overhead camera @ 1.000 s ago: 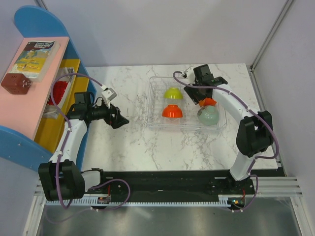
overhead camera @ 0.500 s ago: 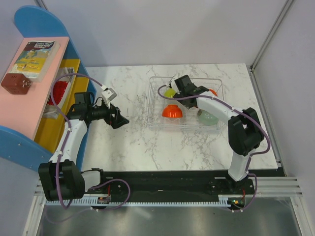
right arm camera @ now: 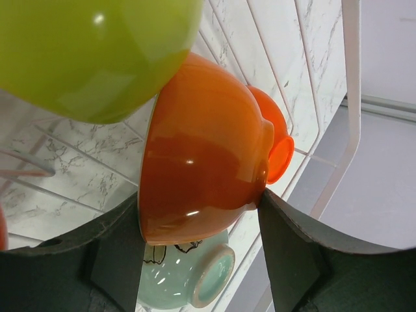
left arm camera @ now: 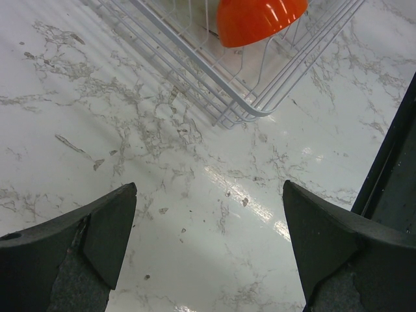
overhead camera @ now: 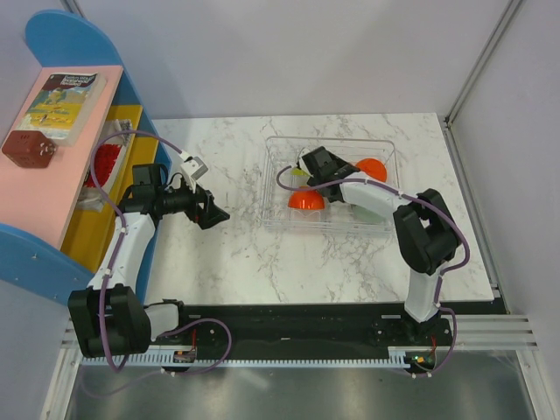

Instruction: Load the bowls into the dish rack

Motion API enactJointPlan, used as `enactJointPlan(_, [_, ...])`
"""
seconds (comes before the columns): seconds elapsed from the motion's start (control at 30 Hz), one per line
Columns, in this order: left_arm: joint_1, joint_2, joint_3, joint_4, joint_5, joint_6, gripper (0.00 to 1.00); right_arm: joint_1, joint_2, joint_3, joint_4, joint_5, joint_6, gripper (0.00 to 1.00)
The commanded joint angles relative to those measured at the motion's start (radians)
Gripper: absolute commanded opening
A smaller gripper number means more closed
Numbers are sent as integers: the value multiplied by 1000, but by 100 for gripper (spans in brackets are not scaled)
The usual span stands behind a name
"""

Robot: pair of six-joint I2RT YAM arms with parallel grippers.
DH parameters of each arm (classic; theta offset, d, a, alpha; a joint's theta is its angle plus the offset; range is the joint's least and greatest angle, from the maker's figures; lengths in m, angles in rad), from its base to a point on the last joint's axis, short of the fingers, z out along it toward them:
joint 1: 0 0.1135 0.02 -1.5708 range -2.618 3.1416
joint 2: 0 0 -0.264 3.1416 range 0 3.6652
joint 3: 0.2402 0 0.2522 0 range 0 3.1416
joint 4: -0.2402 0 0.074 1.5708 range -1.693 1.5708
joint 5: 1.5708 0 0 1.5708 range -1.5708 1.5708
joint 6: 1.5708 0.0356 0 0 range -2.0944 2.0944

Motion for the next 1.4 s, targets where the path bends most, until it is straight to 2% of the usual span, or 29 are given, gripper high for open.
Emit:
enactJointPlan(0.0, [6, -13, -4, 31, 33, 4, 100, 24, 11, -29, 28, 49, -42, 0])
enactJointPlan(0.07, [6, -11, -4, 29, 33, 4, 100, 35, 16, -41, 27, 60, -55, 0])
enactJointPlan(0.13, [6, -13, -4, 29, 33, 5, 100, 46, 19, -50, 22, 74, -75, 7])
enactJointPlan(0.33, [6, -14, -6, 31, 31, 7, 100, 61, 27, -57, -18, 62, -86, 38])
enactJointPlan(0.73, [6, -22, -7, 29, 33, 7, 100, 63, 44, -57, -128, -49, -43, 64])
enactJointPlan(0.97, [6, -26, -6, 29, 31, 9, 100, 63, 36, -55, -153, -66, -26, 85])
enactJointPlan(1.03, [6, -25, -7, 29, 33, 9, 100, 63, 34, -52, -155, -66, -21, 97])
enactJointPlan(1.27, [7, -26, -7, 29, 30, 12, 100, 63, 14, -47, -171, -69, -32, 98])
enactJointPlan(1.37, [6, -20, -7, 29, 30, 10, 100, 63, -10, -20, -222, -133, -35, 98])
